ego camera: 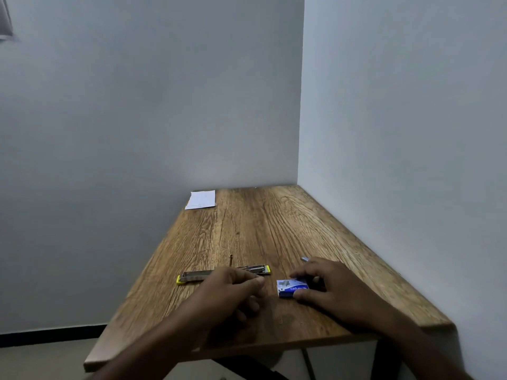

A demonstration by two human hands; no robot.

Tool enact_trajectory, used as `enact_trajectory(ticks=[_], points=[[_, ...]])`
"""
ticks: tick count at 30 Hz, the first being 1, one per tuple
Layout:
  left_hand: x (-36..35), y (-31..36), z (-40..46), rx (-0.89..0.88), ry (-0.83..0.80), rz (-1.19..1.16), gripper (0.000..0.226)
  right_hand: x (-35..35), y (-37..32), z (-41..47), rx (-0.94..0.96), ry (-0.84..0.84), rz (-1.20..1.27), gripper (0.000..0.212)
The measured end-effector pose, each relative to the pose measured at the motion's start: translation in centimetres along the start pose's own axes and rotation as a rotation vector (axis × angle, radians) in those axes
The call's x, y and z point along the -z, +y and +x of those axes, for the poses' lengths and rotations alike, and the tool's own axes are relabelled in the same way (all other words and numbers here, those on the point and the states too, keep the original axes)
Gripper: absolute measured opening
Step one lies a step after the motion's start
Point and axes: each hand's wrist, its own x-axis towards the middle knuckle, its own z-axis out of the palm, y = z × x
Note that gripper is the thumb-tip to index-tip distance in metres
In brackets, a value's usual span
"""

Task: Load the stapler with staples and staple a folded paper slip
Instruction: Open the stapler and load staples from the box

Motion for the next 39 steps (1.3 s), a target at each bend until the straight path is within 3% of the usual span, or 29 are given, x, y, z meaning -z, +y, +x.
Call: enact_trajectory(ticks=[5, 16, 21, 26, 28, 30, 33, 36, 39], points=[[-0.1, 0.6, 1.1, 0.106, -0.055, 0.118, 0.024, -0.1, -0.2, 0.0, 0.016, 0.003, -0.015, 0.033], [-0.1, 1.8, 1.7, 0.36, -0.132, -0.083, 0.026, -0.5, -0.7, 0.4, 0.053, -0.006, -0.005, 0.031], [-0.9, 2.0, 1.5, 0.382, -0.146, -0.192, 0.016, -0.8, -0.9, 0.6, 0.097, -0.006, -0.015, 0.026], [-0.1, 1.5, 1.5, 0.35, -0.164, -0.143, 0.019, -0.6, -1.1, 0.5, 0.102, -0.013, 0.011, 0.031], [0.7, 0.8, 1.7, 0.293, -0.114, -0.098, 0.025, -0.2, -0.8, 0.2, 0.065, -0.008, 0.01, 0.04], [1.3, -0.3, 1.9, 0.127, 0.023, 0.048, 0.02, 0.4, -0.3, -0.2, 0.019, -0.01, 0.011, 0.047], [1.4, -1.7, 2.1, -0.266, 0.201, 0.563, 0.02, 1.3, 0.3, -0.6, -0.029, -0.003, 0.016, 0.039], [0.1, -2.0, 2.6, -0.451, 0.103, 0.786, 0.054, 1.7, 0.5, -0.7, -0.053, 0.002, 0.037, 0.026], [-1.0, -2.0, 3.3, -0.524, 0.043, 0.791, 0.055, 1.8, 0.4, -0.5, -0.049, -0.023, 0.045, 0.02]])
